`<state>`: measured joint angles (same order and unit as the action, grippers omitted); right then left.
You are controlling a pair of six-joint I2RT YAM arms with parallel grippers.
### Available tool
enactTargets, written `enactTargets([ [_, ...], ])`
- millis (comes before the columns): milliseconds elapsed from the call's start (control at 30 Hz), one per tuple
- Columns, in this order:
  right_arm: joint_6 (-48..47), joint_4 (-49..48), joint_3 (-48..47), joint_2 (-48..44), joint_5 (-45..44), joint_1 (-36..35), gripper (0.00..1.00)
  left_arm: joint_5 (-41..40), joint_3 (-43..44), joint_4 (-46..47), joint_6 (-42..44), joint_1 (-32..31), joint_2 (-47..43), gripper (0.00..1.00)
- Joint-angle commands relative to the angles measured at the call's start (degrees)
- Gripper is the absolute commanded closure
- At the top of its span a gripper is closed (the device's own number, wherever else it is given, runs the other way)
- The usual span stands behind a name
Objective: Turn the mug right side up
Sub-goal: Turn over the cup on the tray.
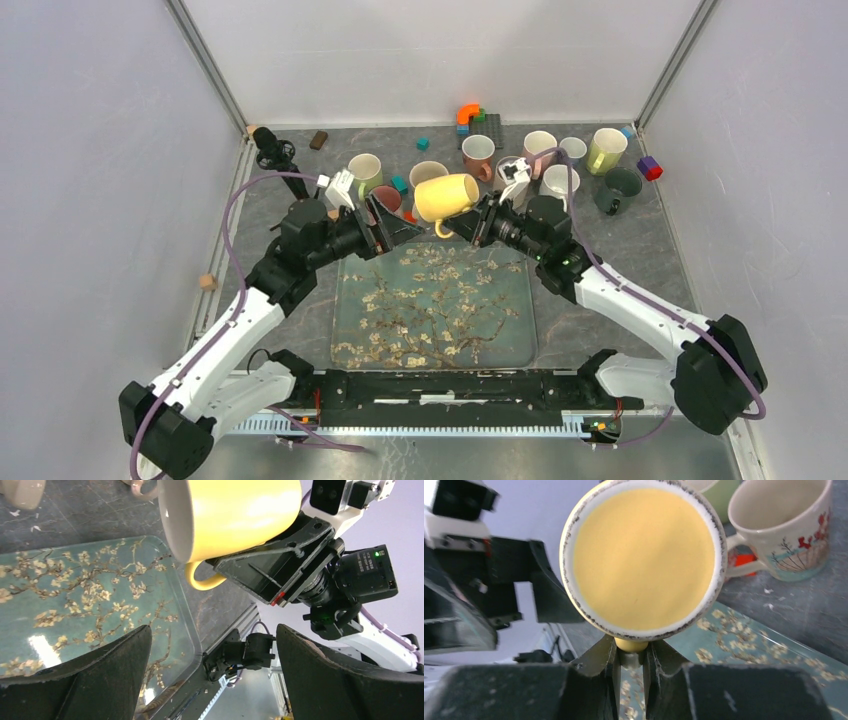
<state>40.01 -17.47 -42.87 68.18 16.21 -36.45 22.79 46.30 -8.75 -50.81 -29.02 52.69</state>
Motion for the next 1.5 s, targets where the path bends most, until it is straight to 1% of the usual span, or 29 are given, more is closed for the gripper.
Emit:
enactTargets([
  [0, 8.98, -17.63, -0.19, -0.63, 4.47, 1.12, 1.00, 4.66, -1.96, 10.62, -6.04, 0.23, -0.43, 0.00],
  [200, 15.65, -26.75, 0.80, 2.20, 6.63, 1.27, 1.00, 7.76, -3.96, 19.55, -10.40, 0.21, 1.85, 0.01],
  [367, 20.24, -33.01, 0.94, 4.60, 8.02, 1.20, 1.00, 9.60, -5.84, 27.41, -14.50, 0.10, 4.65, 0.05],
  [433, 21.38, -34.46, 0.82, 5.18, 8.25, 1.20, 1.00, 9.98, -6.41, 29.62, -15.54, 0.05, 5.69, 0.10],
  [667, 23.76, -36.83, 0.93, 5.53, 8.80, 1.18, 1.00, 9.83, -6.83, 32.79, -16.65, 0.01, 7.01, 0.25],
  [867, 28.27, -42.01, 1.74, 6.85, 9.98, 1.19, 1.00, 10.63, -6.21, 36.89, -18.45, -0.13, 9.15, 0.44],
  [1033, 30.58, -45.07, 1.61, 8.02, 11.10, 1.19, 1.00, 11.76, -5.69, 38.31, -19.09, -0.31, 10.37, 0.52],
  [1133, 31.17, -45.87, 1.91, 8.26, 11.30, 1.17, 1.00, 12.50, -5.61, 39.86, -19.76, -0.49, 10.85, 0.54],
  [1467, 32.49, -47.58, 1.61, 9.31, 12.25, 1.15, 1.00, 13.51, -5.52, 42.57, -21.29, -0.87, 11.85, 0.57],
])
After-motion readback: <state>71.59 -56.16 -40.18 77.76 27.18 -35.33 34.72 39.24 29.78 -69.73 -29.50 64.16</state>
